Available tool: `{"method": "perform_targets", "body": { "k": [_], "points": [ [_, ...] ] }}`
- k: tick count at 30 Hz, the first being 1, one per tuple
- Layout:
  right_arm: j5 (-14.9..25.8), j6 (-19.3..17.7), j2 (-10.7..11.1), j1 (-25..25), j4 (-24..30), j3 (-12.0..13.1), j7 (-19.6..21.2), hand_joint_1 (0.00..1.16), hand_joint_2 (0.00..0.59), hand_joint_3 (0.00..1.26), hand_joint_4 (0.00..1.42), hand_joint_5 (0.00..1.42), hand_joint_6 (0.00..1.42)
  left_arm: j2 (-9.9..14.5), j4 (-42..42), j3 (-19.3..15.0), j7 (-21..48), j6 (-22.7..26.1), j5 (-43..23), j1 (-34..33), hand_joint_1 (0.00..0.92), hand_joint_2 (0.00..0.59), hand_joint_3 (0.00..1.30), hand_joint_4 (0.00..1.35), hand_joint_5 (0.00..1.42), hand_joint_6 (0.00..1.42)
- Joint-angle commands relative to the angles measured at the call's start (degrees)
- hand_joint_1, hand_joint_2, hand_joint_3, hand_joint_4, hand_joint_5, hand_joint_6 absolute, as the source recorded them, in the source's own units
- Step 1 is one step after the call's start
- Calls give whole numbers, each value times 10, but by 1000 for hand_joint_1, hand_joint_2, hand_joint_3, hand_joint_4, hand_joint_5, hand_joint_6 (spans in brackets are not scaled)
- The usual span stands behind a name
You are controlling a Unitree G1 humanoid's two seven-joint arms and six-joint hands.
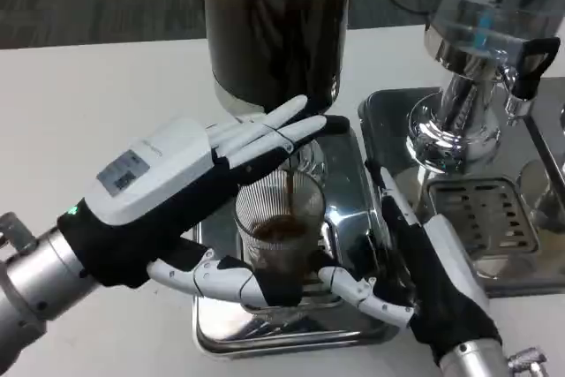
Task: Grasp the cup under the faucet to collect the drink, then remove the cup.
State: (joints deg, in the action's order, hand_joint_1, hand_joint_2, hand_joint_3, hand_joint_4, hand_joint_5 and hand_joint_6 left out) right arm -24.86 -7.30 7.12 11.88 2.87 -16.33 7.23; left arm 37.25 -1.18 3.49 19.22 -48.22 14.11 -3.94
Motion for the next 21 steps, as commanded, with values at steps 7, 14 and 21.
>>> {"method": "perform_targets", "body": {
  "k": [7,14,21],
  "points": [
    [50,-62,-11,-29,-70,-3,-12,661,187,0,0,0,110,12,1,19,20,1,20,24,0,111,112,0,153,137],
    [45,-73,-7,-39,-79,-8,-15,664,187,0,0,0,114,13,4,18,18,5,22,28,0,111,113,0,153,137],
    [51,-76,-8,-54,-99,-9,-23,665,186,0,0,0,117,13,3,14,12,14,24,28,0,111,114,0,148,137]
  ]
}}
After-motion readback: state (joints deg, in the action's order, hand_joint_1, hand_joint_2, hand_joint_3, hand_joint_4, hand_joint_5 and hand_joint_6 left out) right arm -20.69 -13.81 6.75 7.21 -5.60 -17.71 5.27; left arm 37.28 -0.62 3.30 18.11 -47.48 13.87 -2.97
